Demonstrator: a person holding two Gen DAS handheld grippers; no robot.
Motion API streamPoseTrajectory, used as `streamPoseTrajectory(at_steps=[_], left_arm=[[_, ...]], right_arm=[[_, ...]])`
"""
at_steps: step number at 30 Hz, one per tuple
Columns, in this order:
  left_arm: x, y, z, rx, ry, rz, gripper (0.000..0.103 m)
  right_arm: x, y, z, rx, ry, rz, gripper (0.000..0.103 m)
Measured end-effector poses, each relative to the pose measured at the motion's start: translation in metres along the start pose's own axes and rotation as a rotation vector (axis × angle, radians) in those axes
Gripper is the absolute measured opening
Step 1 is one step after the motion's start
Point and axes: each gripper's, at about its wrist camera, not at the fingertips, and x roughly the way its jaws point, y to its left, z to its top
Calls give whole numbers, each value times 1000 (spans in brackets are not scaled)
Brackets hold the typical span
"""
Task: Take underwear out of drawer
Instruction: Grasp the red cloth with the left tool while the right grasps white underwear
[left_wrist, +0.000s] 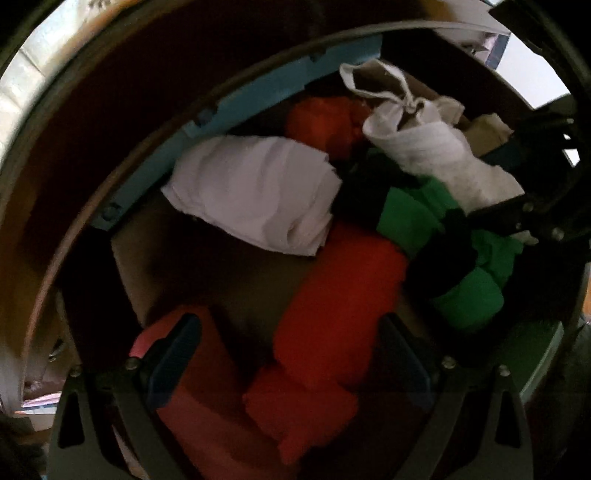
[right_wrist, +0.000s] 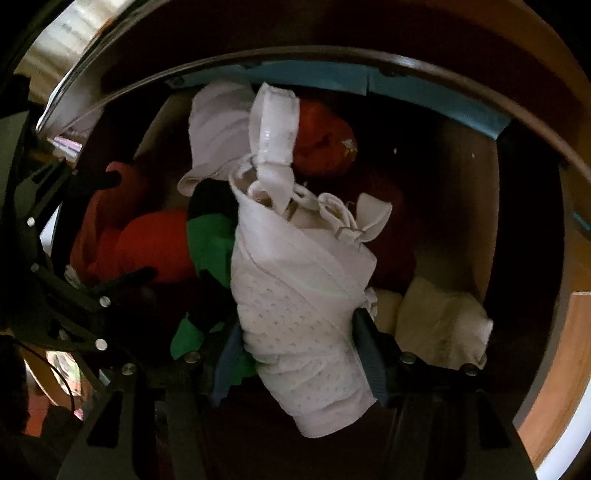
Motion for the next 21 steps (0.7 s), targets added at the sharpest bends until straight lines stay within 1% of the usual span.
streamPoseTrajectory(at_steps=[2, 5, 6, 7, 8, 9, 10, 11, 13, 15, 17, 21], left_arm=[[5, 2, 1, -24, 26, -36, 99], [9, 0, -1, -19, 48, -66, 98], [10, 0, -2, -23, 54, -82, 93], [10, 0, -4, -33, 58, -117, 88], [9, 1, -8, -46, 61, -171, 75], [10, 1, -12, -55, 65, -207, 63], [10, 1, -16, -64, 67, -234, 62], [10, 1, -18, -62, 61, -233, 61], [6, 1, -22, -64, 44, -239, 56], [2, 4, -27, -85, 32, -255, 48], [-3, 7, -31, -110, 17, -271, 43], [-21, 14, -39, -145, -33, -284, 39]], right_arm=[[5, -6, 1, 21, 11, 23, 61], [3, -10, 1, 28, -1, 48, 60], [2, -12, 0, 33, -9, 61, 56], [-1, -15, -3, 39, -16, 75, 53], [-5, -18, -5, 48, -27, 99, 51], [-8, -22, -8, 62, -37, 131, 49], [-12, -27, -12, 78, -45, 158, 46], [-16, -32, -16, 100, -55, 190, 45], [-22, -38, -23, 122, -77, 221, 43], [-31, -42, -29, 140, -106, 235, 43], [-40, -42, -33, 147, -144, 247, 42], [-61, -36, -37, 130, -238, 275, 42]])
